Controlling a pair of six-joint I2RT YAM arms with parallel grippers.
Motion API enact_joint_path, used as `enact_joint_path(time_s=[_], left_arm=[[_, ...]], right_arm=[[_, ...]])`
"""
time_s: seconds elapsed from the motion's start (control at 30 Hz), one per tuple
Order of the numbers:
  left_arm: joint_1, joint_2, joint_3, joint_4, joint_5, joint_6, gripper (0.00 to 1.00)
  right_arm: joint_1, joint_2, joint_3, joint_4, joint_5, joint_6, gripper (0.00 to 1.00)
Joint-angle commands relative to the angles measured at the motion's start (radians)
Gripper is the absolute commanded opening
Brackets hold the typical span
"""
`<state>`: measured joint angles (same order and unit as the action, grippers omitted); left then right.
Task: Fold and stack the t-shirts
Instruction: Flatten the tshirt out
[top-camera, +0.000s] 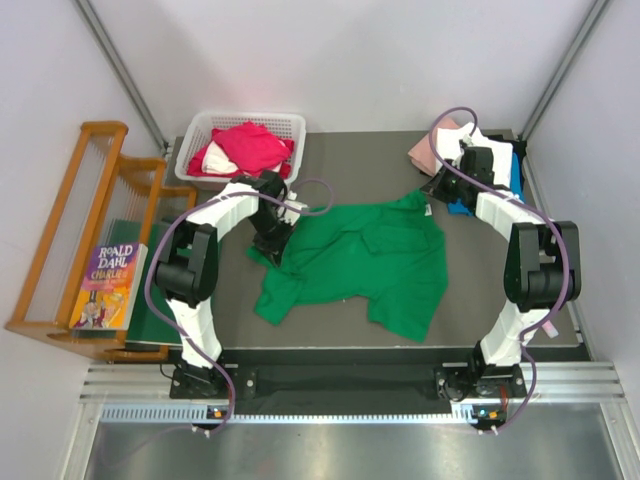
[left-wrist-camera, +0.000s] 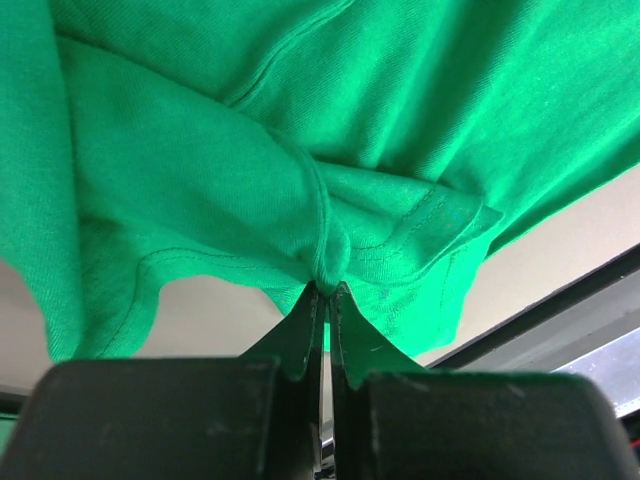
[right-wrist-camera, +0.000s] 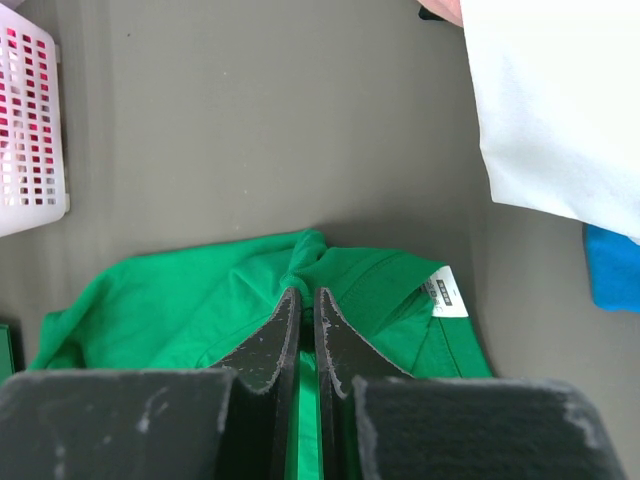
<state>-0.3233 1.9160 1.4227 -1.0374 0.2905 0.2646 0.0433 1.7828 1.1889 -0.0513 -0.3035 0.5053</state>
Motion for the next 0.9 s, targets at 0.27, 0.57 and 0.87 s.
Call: enact_joint_path(time_s=[0.27, 0.57, 0.87], left_arm=[[0.093, -0.074, 0.044, -0.013, -0.108, 0.076, 0.00], [0.130, -0.112, -0.021, 0.010, -0.146, 0.110, 0.00], [0.130, -0.107, -0.048, 0.025, -0.134, 0.108, 0.00]], right_arm=[[0.009, 0.085, 0.161, -0.027, 0.017, -0.047, 0.00], [0.010, 0.198, 0.258, -0.096, 0.046, -0.070, 0.25], [0.010, 0.017, 0.074, -0.051, 0.240, -0.117, 0.50]])
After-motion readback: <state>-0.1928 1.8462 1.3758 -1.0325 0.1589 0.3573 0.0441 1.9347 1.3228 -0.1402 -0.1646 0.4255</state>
